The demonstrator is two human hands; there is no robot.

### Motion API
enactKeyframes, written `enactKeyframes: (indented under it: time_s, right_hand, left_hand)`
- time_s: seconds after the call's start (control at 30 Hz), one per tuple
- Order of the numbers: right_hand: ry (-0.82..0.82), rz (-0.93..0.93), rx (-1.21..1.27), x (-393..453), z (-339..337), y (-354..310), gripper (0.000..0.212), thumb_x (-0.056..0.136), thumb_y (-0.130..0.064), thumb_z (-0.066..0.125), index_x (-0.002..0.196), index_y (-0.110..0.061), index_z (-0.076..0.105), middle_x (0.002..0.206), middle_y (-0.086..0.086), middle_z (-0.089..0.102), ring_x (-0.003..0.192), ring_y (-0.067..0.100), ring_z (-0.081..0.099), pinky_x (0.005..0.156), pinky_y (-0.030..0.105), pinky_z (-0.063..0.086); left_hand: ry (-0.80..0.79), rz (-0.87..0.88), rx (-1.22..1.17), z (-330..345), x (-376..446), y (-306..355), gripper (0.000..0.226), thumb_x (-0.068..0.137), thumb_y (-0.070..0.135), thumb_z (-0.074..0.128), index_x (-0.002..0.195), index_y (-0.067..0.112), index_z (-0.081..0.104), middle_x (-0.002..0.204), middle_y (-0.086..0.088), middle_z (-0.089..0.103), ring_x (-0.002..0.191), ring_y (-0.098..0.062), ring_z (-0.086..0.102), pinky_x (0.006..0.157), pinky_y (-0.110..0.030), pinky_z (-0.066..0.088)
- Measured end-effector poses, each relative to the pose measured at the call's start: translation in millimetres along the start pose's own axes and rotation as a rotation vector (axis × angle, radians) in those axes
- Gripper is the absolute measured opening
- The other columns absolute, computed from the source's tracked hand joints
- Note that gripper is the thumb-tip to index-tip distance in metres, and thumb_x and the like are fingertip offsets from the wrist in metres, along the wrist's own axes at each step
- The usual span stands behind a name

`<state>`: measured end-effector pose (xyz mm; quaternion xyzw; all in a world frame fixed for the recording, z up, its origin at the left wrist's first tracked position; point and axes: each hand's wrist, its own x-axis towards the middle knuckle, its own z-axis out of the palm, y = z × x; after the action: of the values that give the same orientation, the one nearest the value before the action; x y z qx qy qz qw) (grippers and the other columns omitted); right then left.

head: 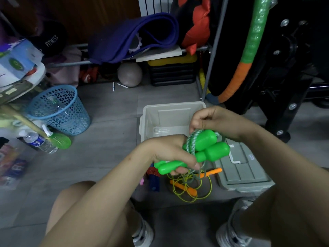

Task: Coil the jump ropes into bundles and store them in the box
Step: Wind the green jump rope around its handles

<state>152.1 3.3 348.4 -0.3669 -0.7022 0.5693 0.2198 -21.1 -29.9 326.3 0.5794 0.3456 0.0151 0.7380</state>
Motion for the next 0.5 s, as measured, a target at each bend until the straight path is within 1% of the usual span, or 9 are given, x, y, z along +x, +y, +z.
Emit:
enactKeyframes:
  time_s: [0.03, 0.1, 0.17, 0.2, 0.3, 0.37, 0.4, 0.43, 0.5]
  right_hand:
    - [0.028, 0.019, 0.108, -3, 2, 1, 0.024, 0.077, -0.034, 0.056, 0.072, -0.017, 0.072, 0.071, -0.001, 0.07, 0.066, 0.005, 0.062, 0.062, 0.016, 0.049]
    - [0.088, 0.08, 0.253, -8, 4, 1, 0.039, 0.08, -0.042, 0.048, 0.081, -0.012, 0.074, 0.078, 0.009, 0.073, 0.069, 0.015, 0.068, 0.061, 0.024, 0.054]
    - [0.118, 0.114, 0.257, -12, 5, 2, 0.052, 0.082, -0.05, 0.042, 0.09, -0.01, 0.074, 0.086, 0.015, 0.073, 0.076, 0.021, 0.07, 0.063, 0.027, 0.056]
    - [0.12, 0.112, 0.262, -14, 6, 2, 0.056, 0.082, -0.055, 0.04, 0.094, -0.011, 0.073, 0.091, 0.014, 0.073, 0.082, 0.023, 0.07, 0.065, 0.028, 0.056]
    - [0.118, 0.068, 0.279, -20, 11, 2, 0.07, 0.074, -0.077, 0.042, 0.105, -0.022, 0.073, 0.104, 0.007, 0.072, 0.099, 0.023, 0.067, 0.077, 0.028, 0.054]
    - [0.14, 0.034, 0.177, -22, 15, 3, 0.07, 0.069, -0.083, 0.044, 0.112, -0.034, 0.068, 0.108, 0.001, 0.07, 0.102, 0.024, 0.065, 0.081, 0.035, 0.049]
    - [0.166, 0.034, 0.148, -22, 16, 5, 0.065, 0.069, -0.083, 0.044, 0.109, -0.038, 0.067, 0.105, -0.002, 0.07, 0.096, 0.023, 0.064, 0.077, 0.035, 0.045]
    - [0.209, 0.051, 0.164, -21, 18, 6, 0.058, 0.068, -0.08, 0.045, 0.102, -0.039, 0.07, 0.096, -0.004, 0.071, 0.086, 0.017, 0.063, 0.072, 0.032, 0.041]
    - [0.275, 0.051, 0.247, -20, 20, 6, 0.05, 0.065, -0.075, 0.057, 0.083, -0.031, 0.073, 0.072, 0.0, 0.062, 0.063, 0.007, 0.052, 0.056, 0.025, 0.03]
  left_hand:
    - [0.007, 0.033, -0.029, -3, -3, 1, 0.009, 0.076, 0.001, 0.06, 0.082, 0.005, 0.054, 0.056, -0.003, 0.051, 0.041, -0.012, 0.042, 0.04, -0.019, 0.038]
    - [0.04, 0.085, -0.105, -10, -8, -2, 0.021, 0.07, 0.006, 0.066, 0.087, 0.002, 0.055, 0.067, -0.009, 0.053, 0.041, -0.012, 0.043, 0.039, -0.018, 0.037]
    - [0.052, 0.128, -0.106, -11, -11, -4, 0.025, 0.067, 0.013, 0.067, 0.086, 0.001, 0.057, 0.073, -0.017, 0.054, 0.041, -0.013, 0.045, 0.039, -0.018, 0.038]
    - [0.052, 0.148, -0.099, -11, -12, -5, 0.023, 0.069, 0.012, 0.066, 0.086, 0.0, 0.056, 0.072, -0.017, 0.056, 0.04, -0.012, 0.045, 0.038, -0.018, 0.038]
    - [0.045, 0.197, -0.159, -9, -15, -5, 0.019, 0.072, 0.008, 0.062, 0.087, 0.001, 0.054, 0.068, -0.002, 0.063, 0.038, -0.008, 0.045, 0.037, -0.016, 0.037]
    - [0.065, 0.233, -0.235, -9, -16, -4, 0.02, 0.072, 0.005, 0.059, 0.091, 0.002, 0.053, 0.073, -0.003, 0.063, 0.038, -0.008, 0.043, 0.037, -0.014, 0.036]
    - [0.085, 0.243, -0.266, -8, -16, -4, 0.019, 0.074, 0.003, 0.056, 0.092, 0.002, 0.053, 0.073, -0.004, 0.062, 0.038, -0.008, 0.042, 0.036, -0.014, 0.036]
    - [0.103, 0.257, -0.299, -8, -15, -4, 0.018, 0.075, 0.002, 0.054, 0.093, 0.004, 0.054, 0.073, -0.004, 0.062, 0.038, -0.008, 0.042, 0.036, -0.013, 0.035]
    - [0.134, 0.295, -0.372, -6, -15, -5, 0.028, 0.072, 0.007, 0.059, 0.099, 0.005, 0.052, 0.074, -0.007, 0.062, 0.038, -0.008, 0.042, 0.036, -0.014, 0.035]
